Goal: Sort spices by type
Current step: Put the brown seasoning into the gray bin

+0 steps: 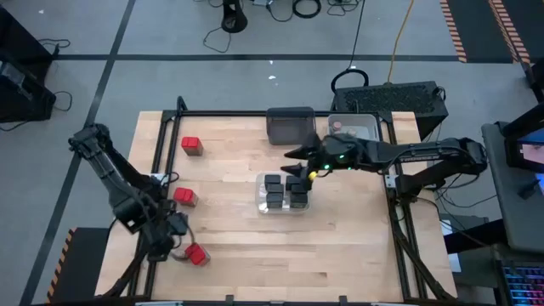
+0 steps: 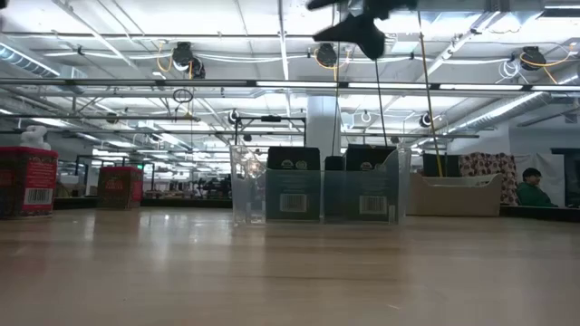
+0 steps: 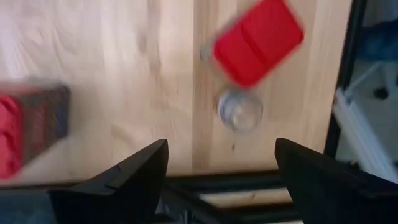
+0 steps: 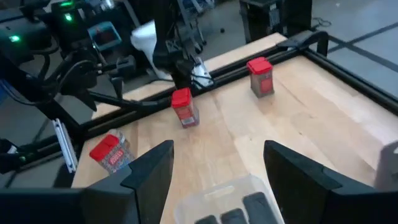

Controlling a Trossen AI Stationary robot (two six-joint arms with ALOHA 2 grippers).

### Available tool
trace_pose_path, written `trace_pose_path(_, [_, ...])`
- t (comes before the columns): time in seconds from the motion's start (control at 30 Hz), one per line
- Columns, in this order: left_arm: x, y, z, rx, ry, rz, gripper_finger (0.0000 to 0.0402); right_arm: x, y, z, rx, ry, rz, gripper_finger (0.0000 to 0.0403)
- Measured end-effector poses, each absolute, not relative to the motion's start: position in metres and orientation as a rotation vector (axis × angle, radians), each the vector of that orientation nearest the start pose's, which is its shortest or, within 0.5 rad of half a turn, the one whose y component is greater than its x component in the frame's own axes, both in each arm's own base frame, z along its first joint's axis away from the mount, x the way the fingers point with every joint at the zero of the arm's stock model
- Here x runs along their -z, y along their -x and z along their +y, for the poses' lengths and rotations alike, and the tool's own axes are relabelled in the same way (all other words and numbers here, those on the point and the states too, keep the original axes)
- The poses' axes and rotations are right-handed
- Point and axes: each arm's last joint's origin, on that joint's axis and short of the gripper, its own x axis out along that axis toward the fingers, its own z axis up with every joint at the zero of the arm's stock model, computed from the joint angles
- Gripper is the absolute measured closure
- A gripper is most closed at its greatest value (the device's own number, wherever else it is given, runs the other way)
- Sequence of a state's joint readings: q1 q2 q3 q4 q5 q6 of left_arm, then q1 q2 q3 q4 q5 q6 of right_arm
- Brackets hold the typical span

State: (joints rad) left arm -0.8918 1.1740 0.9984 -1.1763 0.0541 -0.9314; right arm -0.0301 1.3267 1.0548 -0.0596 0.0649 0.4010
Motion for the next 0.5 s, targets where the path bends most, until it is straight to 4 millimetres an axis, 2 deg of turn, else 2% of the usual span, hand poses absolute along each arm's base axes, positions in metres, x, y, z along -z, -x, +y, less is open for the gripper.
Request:
trace_pose_path(0.17, [-0.243,-0.093,-0.172,0.196,0.182,1.454,0.0102,-0.337,-0.34,0.016,0.107,-0.376,0.376,0.0172])
trace_pose_path(0.3, [-0.231,-0.084,-0.177,0.124,0.218,1.403,0.0102,-0.343,-0.366,0.038,0.056,-0.387,0.397,0.0172])
trace_pose_path(0.5, [-0.229,-0.084,-0.177,0.065,0.202,1.328,0.0102,-0.34,-0.38,0.059,0.024,-0.412,0.431,0.0172])
